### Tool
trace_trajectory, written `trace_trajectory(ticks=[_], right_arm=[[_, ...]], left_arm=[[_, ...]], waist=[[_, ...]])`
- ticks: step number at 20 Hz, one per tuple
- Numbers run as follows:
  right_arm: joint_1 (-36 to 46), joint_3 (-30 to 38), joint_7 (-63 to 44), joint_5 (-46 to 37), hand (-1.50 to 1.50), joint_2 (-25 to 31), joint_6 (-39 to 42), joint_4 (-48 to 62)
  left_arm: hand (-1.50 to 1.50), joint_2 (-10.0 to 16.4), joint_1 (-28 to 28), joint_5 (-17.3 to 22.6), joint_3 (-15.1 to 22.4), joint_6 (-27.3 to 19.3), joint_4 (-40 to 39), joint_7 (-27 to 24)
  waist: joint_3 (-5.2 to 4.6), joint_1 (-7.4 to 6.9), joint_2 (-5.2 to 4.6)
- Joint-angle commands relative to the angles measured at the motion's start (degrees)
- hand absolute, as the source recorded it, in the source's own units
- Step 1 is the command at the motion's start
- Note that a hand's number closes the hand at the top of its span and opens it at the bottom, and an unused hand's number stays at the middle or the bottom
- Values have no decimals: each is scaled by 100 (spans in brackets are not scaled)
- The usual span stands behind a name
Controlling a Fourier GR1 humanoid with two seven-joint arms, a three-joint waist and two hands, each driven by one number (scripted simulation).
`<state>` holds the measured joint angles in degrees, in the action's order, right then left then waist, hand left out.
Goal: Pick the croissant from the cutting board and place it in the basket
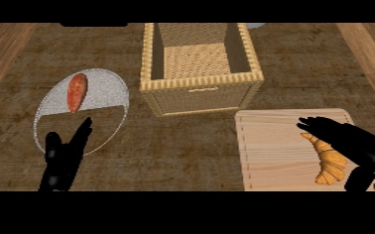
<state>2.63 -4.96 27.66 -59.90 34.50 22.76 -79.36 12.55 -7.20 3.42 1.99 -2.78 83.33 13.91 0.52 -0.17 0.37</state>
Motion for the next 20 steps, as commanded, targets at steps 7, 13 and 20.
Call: trace_trajectory(ticks=[7, 13, 20], right_arm=[[194, -54, 354, -395, 150, -228, -458, 461], [395, -172, 664, -869, 150, -383, -1414, 985], [376, -1340, -2190, -1567, 150, -2845, -473, -279]], left_arm=[[0, 19, 100, 83, -204, 297, -359, 208], [0, -70, -97, 75, -206, 371, -351, 43], [0, -169, -59, -35, -37, 259, -99, 214]], waist=[[-52, 3, -40], [-51, -21, -43], [-94, -201, -28]])
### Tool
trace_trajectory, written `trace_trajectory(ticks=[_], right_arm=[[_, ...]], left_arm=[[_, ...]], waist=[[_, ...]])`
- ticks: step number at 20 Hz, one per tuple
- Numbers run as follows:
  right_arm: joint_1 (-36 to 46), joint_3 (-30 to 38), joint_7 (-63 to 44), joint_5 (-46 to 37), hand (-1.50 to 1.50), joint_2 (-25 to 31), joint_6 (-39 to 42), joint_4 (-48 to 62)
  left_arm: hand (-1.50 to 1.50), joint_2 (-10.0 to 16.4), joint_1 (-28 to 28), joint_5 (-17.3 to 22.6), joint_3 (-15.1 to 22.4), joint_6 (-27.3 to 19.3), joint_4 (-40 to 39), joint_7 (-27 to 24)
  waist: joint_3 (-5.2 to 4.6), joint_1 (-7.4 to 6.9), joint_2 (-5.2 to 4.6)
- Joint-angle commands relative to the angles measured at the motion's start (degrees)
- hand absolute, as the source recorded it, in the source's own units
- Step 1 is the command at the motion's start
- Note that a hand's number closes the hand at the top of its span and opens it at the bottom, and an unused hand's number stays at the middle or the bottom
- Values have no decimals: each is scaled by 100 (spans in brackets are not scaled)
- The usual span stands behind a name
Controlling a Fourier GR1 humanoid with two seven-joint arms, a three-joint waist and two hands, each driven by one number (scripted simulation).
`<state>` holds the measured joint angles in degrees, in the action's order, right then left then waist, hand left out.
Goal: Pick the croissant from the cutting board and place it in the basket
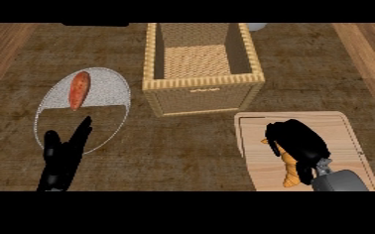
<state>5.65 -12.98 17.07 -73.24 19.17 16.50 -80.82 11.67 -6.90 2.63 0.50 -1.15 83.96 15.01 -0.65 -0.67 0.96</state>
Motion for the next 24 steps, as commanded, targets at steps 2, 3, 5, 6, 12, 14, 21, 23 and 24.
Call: trace_trajectory(ticks=[2, 3, 5, 6, 12, 14, 21, 23, 24], right_arm=[[24, -788, -1667, -460, 150, -1830, 229, -188], [106, -938, -2002, -531, 150, -1848, 288, -226], [204, -1303, -2637, -479, 150, -1870, 351, -349], [198, -1512, -2948, -478, 150, -1879, 285, -438], [321, -2173, -4533, 714, 150, -1907, -840, -1132], [252, -2128, -4568, 1461, 150, -1911, -1560, -1588], [1372, -2852, -6428, 1832, 150, -1915, -3452, -2462], [1854, -2964, -7105, 1697, 150, -1916, -3724, -2465], [2141, -2935, -7521, 1541, 150, -1916, -3697, -2464]], left_arm=[[0, -4, -80, 23, 76, 109, -113, 110], [0, 1, -25, -4, 75, 84, -104, 124], [0, 18, -32, -2, 128, 168, -141, 169], [0, 11, 18, 0, 121, 156, -132, 186], [0, -18, 74, 16, 92, 155, -158, 148], [0, -42, 53, 18, 173, 213, -133, 195], [0, -9, 209, 8, 148, 251, -245, 251], [0, -89, 216, -40, 178, 175, -304, 253], [0, -159, 111, -50, 250, 144, -158, 281]], waist=[[23, -169, -71], [29, -198, -81], [44, -243, -94], [50, -229, -81], [102, -334, -110], [149, -333, -118], [60, -343, -74], [42, -330, -70], [40, -339, -34]])
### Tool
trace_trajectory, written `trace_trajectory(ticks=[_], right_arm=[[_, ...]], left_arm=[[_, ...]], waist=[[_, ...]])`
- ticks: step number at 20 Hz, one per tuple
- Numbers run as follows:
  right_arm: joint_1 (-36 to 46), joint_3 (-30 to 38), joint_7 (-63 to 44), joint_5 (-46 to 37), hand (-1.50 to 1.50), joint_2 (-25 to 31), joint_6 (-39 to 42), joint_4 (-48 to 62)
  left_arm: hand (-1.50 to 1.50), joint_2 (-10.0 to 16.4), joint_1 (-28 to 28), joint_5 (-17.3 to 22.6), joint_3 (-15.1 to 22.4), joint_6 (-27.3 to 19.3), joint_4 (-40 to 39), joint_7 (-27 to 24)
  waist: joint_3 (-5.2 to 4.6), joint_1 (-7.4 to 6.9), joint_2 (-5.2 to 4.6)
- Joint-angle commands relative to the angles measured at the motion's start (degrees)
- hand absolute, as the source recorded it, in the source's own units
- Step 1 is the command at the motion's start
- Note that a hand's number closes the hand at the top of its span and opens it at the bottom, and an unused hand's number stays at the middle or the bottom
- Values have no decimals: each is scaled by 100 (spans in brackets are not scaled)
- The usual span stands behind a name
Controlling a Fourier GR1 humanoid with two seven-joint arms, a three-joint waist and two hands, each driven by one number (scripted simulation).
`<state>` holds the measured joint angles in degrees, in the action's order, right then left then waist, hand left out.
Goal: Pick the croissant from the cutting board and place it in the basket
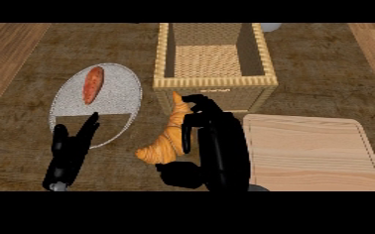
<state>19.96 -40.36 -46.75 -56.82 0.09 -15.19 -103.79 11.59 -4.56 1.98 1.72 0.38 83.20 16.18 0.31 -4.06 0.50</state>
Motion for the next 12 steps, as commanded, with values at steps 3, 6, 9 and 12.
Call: trace_trajectory(ticks=[3, 6, 9, 12], right_arm=[[1651, -48, -2162, -274, 150, -8, -437, -75], [2553, 379, -2779, -209, 150, -8, -354, 131], [3322, 658, -3135, -37, 150, -7, -293, 576], [3985, 992, -3429, -2, 150, -6, -128, 952]], left_arm=[[0, -83, -8, -41, 96, -21, -168, 263], [0, -99, -82, 20, 36, -9, -197, 218], [0, -197, -18, -75, 88, -113, -214, 124], [0, 51, -68, 75, -101, 125, -256, 85]], waist=[[-63, 80, 10], [-66, 39, -4], [-66, 22, -27], [-64, 55, -21]])
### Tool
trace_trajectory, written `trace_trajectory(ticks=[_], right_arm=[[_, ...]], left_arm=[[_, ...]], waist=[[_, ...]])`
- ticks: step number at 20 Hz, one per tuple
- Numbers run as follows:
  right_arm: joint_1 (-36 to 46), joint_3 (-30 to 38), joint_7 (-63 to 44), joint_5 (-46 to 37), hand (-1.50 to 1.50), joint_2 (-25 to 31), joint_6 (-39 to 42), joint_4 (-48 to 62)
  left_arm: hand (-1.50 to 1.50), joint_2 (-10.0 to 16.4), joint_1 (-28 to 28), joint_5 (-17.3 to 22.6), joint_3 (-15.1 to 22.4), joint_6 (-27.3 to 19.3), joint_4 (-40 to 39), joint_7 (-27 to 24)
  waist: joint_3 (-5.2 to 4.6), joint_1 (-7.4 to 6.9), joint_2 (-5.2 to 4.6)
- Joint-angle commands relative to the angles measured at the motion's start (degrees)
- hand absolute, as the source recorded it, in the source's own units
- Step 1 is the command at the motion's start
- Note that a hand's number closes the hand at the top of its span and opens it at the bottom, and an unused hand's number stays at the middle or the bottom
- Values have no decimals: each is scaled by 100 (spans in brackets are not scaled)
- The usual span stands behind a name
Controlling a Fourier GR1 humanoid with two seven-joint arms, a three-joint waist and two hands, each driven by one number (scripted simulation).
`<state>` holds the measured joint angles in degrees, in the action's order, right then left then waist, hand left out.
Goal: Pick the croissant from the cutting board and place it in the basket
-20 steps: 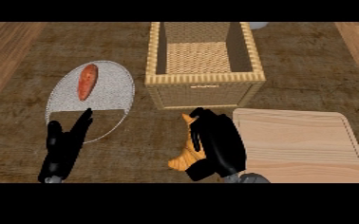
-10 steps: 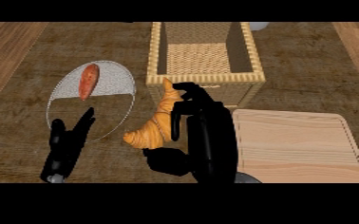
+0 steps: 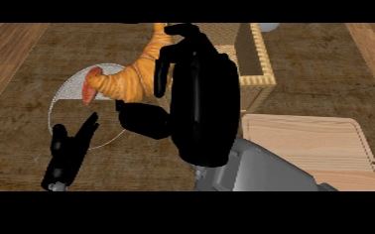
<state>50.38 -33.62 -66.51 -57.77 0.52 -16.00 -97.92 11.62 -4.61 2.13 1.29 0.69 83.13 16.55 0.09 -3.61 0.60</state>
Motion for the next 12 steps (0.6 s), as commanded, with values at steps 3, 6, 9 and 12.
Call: trace_trajectory(ticks=[3, 6, 9, 12], right_arm=[[1561, 890, -1268, 455, 150, -50, -62, 1114], [1974, 809, -1360, 628, 150, -50, -77, 1720], [2249, 1073, -1148, 709, 150, -50, -91, 2219], [2249, 1292, -533, 935, 150, -50, -444, 3049]], left_arm=[[0, -108, 13, -5, 76, 15, -262, 175], [0, 8, -96, -15, -82, 38, -384, -73], [0, -149, -307, -39, 69, -35, -90, 41], [0, -96, -257, -3, 10, -6, 3, 108]], waist=[[-34, 22, -81], [-34, 45, -81], [-23, 93, -69], [-19, 81, -101]])
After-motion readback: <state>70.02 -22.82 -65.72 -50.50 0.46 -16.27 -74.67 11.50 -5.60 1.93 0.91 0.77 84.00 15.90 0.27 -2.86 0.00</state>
